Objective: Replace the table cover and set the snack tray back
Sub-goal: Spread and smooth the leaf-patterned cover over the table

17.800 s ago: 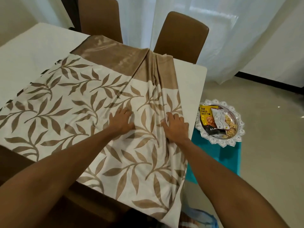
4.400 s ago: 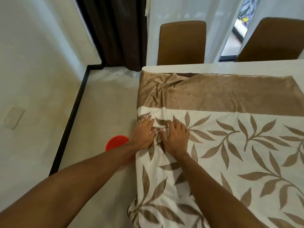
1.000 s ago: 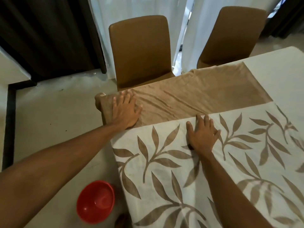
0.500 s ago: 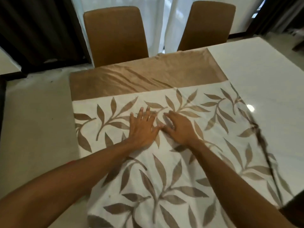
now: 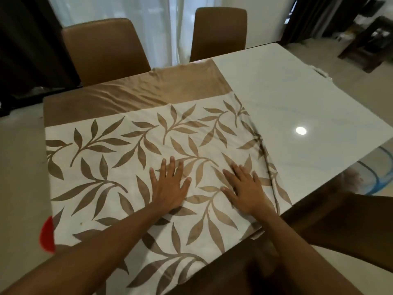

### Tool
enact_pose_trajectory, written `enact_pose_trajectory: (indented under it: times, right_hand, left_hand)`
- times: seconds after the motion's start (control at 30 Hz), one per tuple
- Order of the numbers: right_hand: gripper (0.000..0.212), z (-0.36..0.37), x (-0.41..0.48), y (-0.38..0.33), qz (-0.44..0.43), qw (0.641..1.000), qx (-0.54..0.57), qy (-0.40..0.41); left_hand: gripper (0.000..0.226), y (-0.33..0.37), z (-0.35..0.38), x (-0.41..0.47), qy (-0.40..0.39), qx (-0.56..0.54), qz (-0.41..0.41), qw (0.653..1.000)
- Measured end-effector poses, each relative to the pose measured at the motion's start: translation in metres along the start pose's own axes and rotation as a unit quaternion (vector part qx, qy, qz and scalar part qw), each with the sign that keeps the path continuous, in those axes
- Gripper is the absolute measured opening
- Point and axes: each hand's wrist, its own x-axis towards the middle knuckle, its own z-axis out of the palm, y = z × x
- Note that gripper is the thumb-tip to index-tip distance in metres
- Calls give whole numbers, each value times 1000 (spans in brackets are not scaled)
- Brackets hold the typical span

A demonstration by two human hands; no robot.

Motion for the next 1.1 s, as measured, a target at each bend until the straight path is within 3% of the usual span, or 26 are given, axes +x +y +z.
enact_pose_trajectory:
  times: [0.03, 0.2, 0.33, 0.43, 0.5, 0.6, 0.7, 0.77, 0.83, 0.9, 0.93, 1.03, 1.1]
  right_hand:
    - [70, 2, -8, 0, 1, 1000, 7, -1]
    - [66, -2, -39, 67, 174, 982, 26, 69]
    - [52, -20, -51, 96, 164, 983, -11, 78]
    - [42, -28, -63, 79, 112, 988, -41, 95]
    - [46, -19, -81, 70, 93, 992, -36, 76]
    - [59, -9, -101, 98, 193, 980, -23, 53]
    - [59, -21, -103, 127, 324, 944, 23, 55]
    - [48, -31, -98, 120, 301, 944, 44, 129]
    - [47, -33, -92, 97, 215, 959, 83, 165]
    - [55, -17, -92, 76, 139, 984, 66, 93]
    - [60, -7, -95, 72, 144, 987, 49, 46]
    - [78, 6, -101, 80, 304, 948, 80, 57]
    - [80, -2, -96, 81, 377, 917, 101, 78]
  left_hand:
    - [72, 2, 1, -1, 5, 0, -7, 1000]
    - [73, 16, 10, -1, 24, 13, -42, 999]
    - [72, 51, 10, 1, 23, -40, -98, 994]
    - [70, 102, 10, 0, 41, -39, 11, 998]
    - [68, 142, 17, -8, 15, -34, 87, 996]
    - [68, 172, 40, -22, -24, 3, 119, 993]
    - [71, 171, 56, -28, -1, 33, 120, 992]
    - [72, 170, 57, -27, 3, 40, 120, 992]
    - [72, 172, 55, -27, 1, 43, 118, 992]
    - [71, 174, 53, -28, -6, 43, 117, 992]
    - [71, 174, 52, -29, -12, 41, 116, 992]
    - [70, 172, 47, -27, -4, 5, 137, 991]
    - [66, 159, 42, -27, 5, -86, 146, 985]
